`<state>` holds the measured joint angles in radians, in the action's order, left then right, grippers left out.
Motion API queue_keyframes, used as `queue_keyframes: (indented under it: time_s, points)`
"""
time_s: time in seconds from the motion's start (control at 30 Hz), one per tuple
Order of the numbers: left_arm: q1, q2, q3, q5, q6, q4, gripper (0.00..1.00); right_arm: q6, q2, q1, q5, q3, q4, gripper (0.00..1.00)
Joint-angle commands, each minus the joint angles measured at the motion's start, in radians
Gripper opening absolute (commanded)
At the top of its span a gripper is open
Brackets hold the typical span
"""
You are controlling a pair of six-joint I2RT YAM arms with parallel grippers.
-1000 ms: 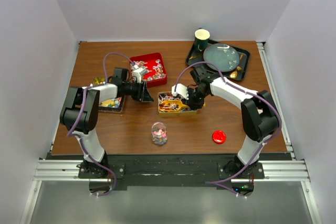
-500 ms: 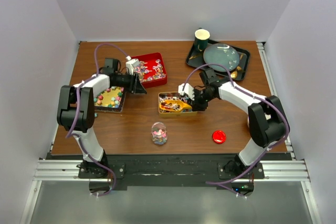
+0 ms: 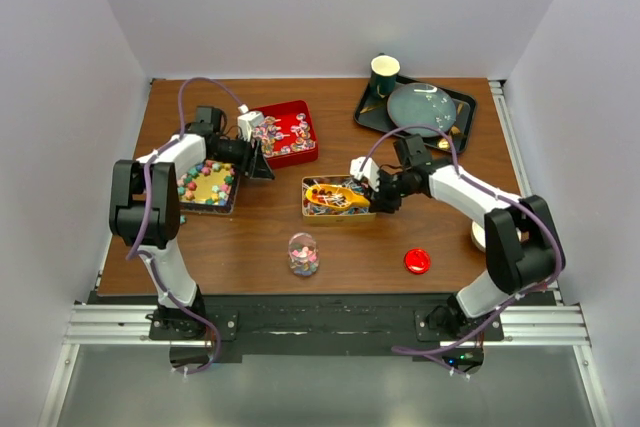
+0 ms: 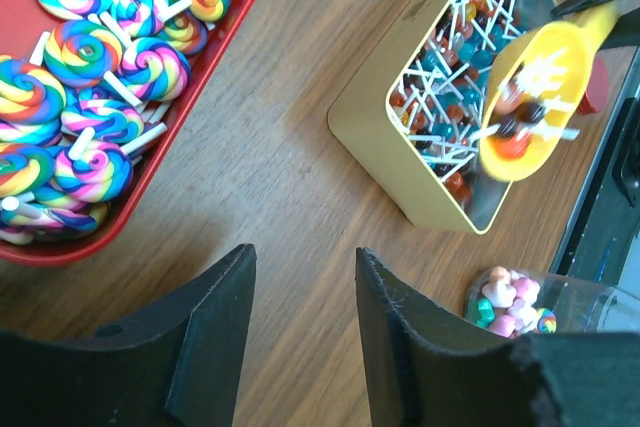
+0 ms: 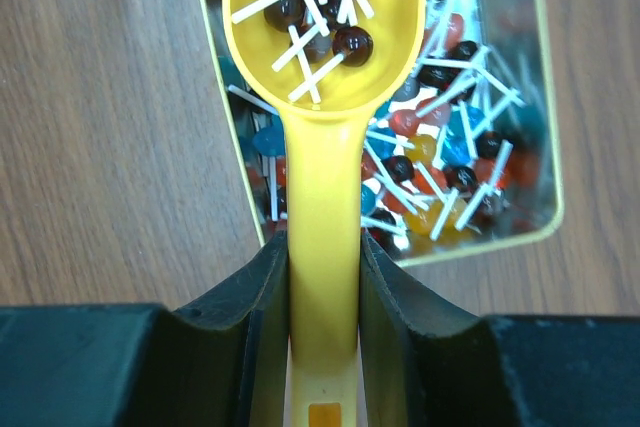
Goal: Pack the candies
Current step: Scoop the fake candies from the storage box, then place the fake candies in the packing bottle.
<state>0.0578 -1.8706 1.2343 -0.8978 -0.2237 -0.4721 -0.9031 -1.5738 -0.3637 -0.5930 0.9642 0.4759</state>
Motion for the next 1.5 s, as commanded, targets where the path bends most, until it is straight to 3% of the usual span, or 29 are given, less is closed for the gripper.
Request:
queue_keyframes:
  time_s: [0.0,0.2,0.37,0.6,0.8,1.0,1.17,1.2,1.47]
  points:
    - [-0.007,0.037,0.042,0.003,-0.06,-0.034,0.5,0.098,0.116,0.02,-0.067,-0.062,-0.175,0.0]
    - [-0.007,0.082,0.039,0.034,-0.065,-0.03,0.53,0.179,0.233,0.022,-0.054,-0.117,-0.229,0.0]
    - [-0.009,0.148,0.004,0.108,-0.014,-0.002,0.57,0.227,0.282,0.022,-0.067,-0.045,-0.162,0.0]
    - [-0.026,0.302,-0.125,0.188,0.11,0.078,0.61,0.052,0.31,0.019,-0.083,0.175,0.263,0.0]
    - [-0.041,0.48,-0.266,0.208,0.194,0.115,0.67,0.026,0.328,0.005,-0.083,0.324,0.467,0.0]
    - [-0.058,0.64,-0.369,0.161,0.216,0.145,0.77,-0.106,0.305,-0.076,-0.056,0.412,0.685,0.0]
    - [-0.134,0.706,-0.453,0.162,0.283,0.148,0.87,-0.12,0.302,-0.141,-0.03,0.418,0.722,0.0]
    - [-0.139,0.721,-0.46,0.157,0.29,0.159,1.0,-0.125,0.301,-0.155,-0.021,0.422,0.736,0.0]
    - [-0.197,0.772,-0.519,0.178,0.322,0.199,1.0,-0.186,0.238,-0.261,0.094,0.476,0.826,0.0]
